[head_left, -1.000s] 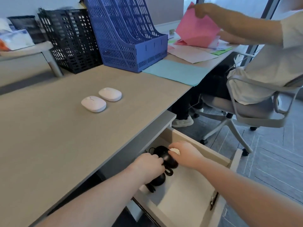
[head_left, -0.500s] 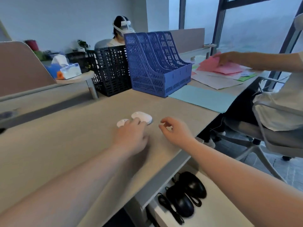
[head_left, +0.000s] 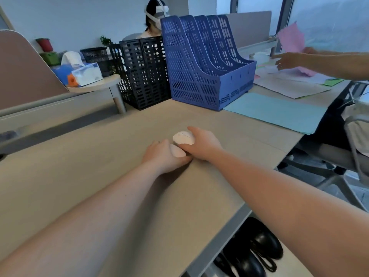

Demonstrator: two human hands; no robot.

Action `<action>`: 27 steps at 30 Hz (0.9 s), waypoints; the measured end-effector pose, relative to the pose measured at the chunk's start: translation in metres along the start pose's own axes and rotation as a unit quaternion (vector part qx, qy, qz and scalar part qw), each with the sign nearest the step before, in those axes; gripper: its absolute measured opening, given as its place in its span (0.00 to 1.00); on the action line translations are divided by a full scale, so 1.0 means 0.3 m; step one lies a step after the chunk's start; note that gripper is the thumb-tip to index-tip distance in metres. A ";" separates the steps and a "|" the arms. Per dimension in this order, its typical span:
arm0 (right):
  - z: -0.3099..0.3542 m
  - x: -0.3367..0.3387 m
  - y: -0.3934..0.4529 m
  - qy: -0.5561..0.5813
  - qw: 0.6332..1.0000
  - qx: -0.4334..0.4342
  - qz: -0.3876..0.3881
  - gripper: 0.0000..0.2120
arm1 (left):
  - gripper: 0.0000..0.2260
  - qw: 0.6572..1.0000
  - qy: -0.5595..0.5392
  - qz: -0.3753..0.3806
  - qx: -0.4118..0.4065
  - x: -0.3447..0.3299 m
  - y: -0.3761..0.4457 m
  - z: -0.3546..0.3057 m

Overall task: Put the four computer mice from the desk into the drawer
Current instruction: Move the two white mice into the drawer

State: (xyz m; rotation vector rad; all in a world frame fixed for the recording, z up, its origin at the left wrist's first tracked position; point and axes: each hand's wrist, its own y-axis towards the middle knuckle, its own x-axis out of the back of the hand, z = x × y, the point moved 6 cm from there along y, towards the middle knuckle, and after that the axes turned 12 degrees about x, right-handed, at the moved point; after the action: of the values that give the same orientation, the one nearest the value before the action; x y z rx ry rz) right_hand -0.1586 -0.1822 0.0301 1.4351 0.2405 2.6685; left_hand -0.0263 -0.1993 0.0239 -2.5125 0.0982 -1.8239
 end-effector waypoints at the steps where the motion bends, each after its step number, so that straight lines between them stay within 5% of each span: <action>1: 0.001 0.004 0.002 -0.002 1.000 -0.005 0.007 0.36 | 0.34 1.000 0.000 -0.008 0.002 0.005 -0.010 -0.004; 10: -0.037 0.156 -0.229 -0.116 0.985 -0.046 0.122 0.28 | 0.37 0.996 0.073 -0.009 -0.042 -0.017 -0.264 -0.127; 19: -0.209 0.345 -0.680 -0.124 0.980 -0.113 0.103 0.18 | 0.37 0.991 0.065 0.026 -0.111 -0.125 -0.664 -0.331; 27: -0.397 0.206 -0.923 -0.088 0.963 -0.174 0.184 0.20 | 0.32 0.982 0.078 0.057 -0.162 -0.333 -0.861 -0.384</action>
State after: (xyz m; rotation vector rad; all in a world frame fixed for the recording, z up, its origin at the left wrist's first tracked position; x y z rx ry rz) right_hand -0.2878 0.0893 -0.0355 1.7123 -0.5337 2.6345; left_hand -0.1589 0.0664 -0.0182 -2.4857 0.5753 -2.1026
